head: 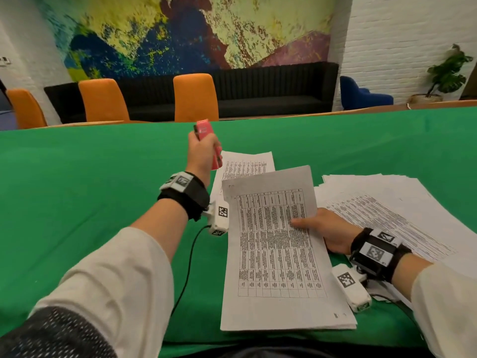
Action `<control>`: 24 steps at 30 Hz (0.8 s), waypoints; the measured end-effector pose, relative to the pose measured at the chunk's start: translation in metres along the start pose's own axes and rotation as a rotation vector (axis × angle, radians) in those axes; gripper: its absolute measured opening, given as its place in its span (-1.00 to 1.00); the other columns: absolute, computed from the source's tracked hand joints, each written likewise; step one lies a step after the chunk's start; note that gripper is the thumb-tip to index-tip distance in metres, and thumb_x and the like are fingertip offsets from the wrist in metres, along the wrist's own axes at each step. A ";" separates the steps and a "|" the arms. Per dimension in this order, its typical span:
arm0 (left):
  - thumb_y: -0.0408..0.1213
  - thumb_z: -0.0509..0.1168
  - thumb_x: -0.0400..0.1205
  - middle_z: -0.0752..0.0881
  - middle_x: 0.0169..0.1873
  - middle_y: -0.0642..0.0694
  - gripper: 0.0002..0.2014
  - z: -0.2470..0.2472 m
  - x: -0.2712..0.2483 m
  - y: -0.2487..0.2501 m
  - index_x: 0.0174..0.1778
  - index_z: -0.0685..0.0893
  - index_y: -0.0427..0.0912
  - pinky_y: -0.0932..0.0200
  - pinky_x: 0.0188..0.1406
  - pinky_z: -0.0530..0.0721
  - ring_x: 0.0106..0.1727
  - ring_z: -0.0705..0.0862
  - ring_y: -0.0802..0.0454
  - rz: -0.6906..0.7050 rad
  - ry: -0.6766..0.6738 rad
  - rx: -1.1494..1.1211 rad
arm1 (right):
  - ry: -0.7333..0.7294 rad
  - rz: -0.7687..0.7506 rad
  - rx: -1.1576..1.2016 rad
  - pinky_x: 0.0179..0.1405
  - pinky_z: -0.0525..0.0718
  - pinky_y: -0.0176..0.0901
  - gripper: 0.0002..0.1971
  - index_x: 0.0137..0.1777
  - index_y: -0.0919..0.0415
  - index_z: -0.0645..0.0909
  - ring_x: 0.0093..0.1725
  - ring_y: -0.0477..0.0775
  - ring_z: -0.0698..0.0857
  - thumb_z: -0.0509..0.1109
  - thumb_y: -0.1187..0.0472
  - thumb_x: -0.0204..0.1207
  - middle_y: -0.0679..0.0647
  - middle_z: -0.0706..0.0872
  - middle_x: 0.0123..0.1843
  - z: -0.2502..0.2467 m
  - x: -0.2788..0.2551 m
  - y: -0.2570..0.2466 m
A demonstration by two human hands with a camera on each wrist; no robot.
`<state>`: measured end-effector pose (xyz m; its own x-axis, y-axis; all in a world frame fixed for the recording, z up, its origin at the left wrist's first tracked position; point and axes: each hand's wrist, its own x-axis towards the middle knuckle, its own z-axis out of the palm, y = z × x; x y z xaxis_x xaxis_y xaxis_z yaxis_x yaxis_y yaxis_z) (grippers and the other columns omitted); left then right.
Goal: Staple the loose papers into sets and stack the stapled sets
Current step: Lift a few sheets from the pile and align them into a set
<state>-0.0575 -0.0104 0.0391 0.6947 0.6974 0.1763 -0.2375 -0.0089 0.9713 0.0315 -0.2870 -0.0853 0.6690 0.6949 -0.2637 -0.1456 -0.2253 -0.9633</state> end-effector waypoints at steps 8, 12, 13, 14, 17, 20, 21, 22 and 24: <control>-0.15 0.26 0.58 0.63 -0.16 -0.07 -0.75 0.045 0.005 -0.035 0.14 0.58 -0.14 -0.10 -0.12 0.74 -0.24 0.63 -0.04 0.098 -0.021 0.287 | -0.025 0.006 0.047 0.37 0.69 0.50 -0.62 0.44 0.26 0.64 0.25 0.43 0.82 0.48 0.30 0.64 0.30 0.83 0.27 -0.003 0.000 0.002; 0.06 0.30 0.54 0.65 -0.20 -0.06 -0.65 0.039 0.006 -0.055 0.07 0.60 -0.12 -0.16 -0.09 0.75 -0.25 0.61 -0.05 0.132 0.021 0.450 | -0.036 -0.013 0.061 0.37 0.71 0.45 -0.63 0.44 0.28 0.64 0.25 0.41 0.82 0.45 0.32 0.65 0.29 0.84 0.27 -0.003 -0.001 0.002; 0.12 0.30 0.54 0.66 -0.20 -0.05 -0.63 0.036 0.005 -0.057 0.05 0.61 -0.11 -0.15 -0.09 0.74 -0.25 0.61 -0.04 0.131 0.046 0.471 | -0.034 -0.015 0.066 0.37 0.71 0.45 -0.64 0.44 0.28 0.64 0.24 0.41 0.82 0.45 0.32 0.65 0.28 0.84 0.27 -0.003 -0.002 0.001; 0.15 0.31 0.57 0.67 -0.19 -0.04 -0.62 0.032 0.006 -0.060 0.04 0.63 -0.11 -0.12 -0.10 0.71 -0.24 0.61 -0.03 0.126 0.069 0.481 | -0.030 -0.017 0.069 0.37 0.71 0.45 -0.64 0.43 0.27 0.64 0.24 0.41 0.83 0.46 0.32 0.65 0.28 0.84 0.26 -0.003 -0.002 0.001; 0.11 0.31 0.69 0.68 -0.16 -0.04 -0.65 0.022 0.007 -0.072 0.07 0.67 -0.14 0.03 -0.17 0.57 -0.21 0.59 0.00 0.090 0.123 0.467 | -0.024 -0.020 0.084 0.36 0.71 0.45 -0.64 0.42 0.26 0.65 0.23 0.41 0.83 0.46 0.31 0.64 0.28 0.84 0.26 -0.003 -0.003 0.001; 0.14 0.28 0.69 0.68 -0.17 -0.04 -0.67 0.016 0.004 -0.084 -0.01 0.66 -0.08 -0.02 -0.09 0.60 -0.19 0.62 -0.05 0.055 0.132 0.455 | -0.016 -0.022 0.100 0.32 0.75 0.40 -0.66 0.41 0.27 0.66 0.22 0.41 0.83 0.46 0.33 0.64 0.29 0.85 0.23 -0.003 -0.004 0.000; 0.16 0.27 0.67 0.69 -0.17 -0.05 -0.67 0.016 0.002 -0.088 -0.05 0.64 -0.05 -0.05 -0.07 0.63 -0.19 0.63 -0.07 0.047 0.132 0.454 | -0.013 -0.023 0.102 0.30 0.76 0.38 -0.67 0.40 0.27 0.66 0.22 0.41 0.83 0.46 0.33 0.64 0.29 0.85 0.23 -0.002 -0.004 0.000; 0.17 0.26 0.66 0.69 -0.17 -0.05 -0.67 0.016 0.000 -0.090 -0.07 0.63 -0.04 -0.06 -0.07 0.64 -0.19 0.63 -0.08 0.038 0.129 0.454 | -0.010 -0.024 0.103 0.29 0.77 0.37 -0.67 0.39 0.28 0.66 0.21 0.41 0.83 0.46 0.34 0.64 0.29 0.85 0.23 -0.002 -0.004 0.000; 0.19 0.25 0.64 0.68 -0.19 -0.04 -0.67 0.016 -0.003 -0.094 -0.11 0.62 -0.01 -0.04 -0.08 0.61 -0.19 0.63 -0.08 0.020 0.119 0.453 | -0.007 -0.025 0.100 0.27 0.79 0.35 -0.67 0.40 0.29 0.66 0.21 0.41 0.83 0.46 0.33 0.64 0.29 0.85 0.23 -0.002 -0.004 -0.001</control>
<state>-0.0265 -0.0235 -0.0499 0.6040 0.7711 0.2014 0.0892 -0.3165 0.9444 0.0298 -0.2911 -0.0834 0.6686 0.7042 -0.2391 -0.2006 -0.1388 -0.9698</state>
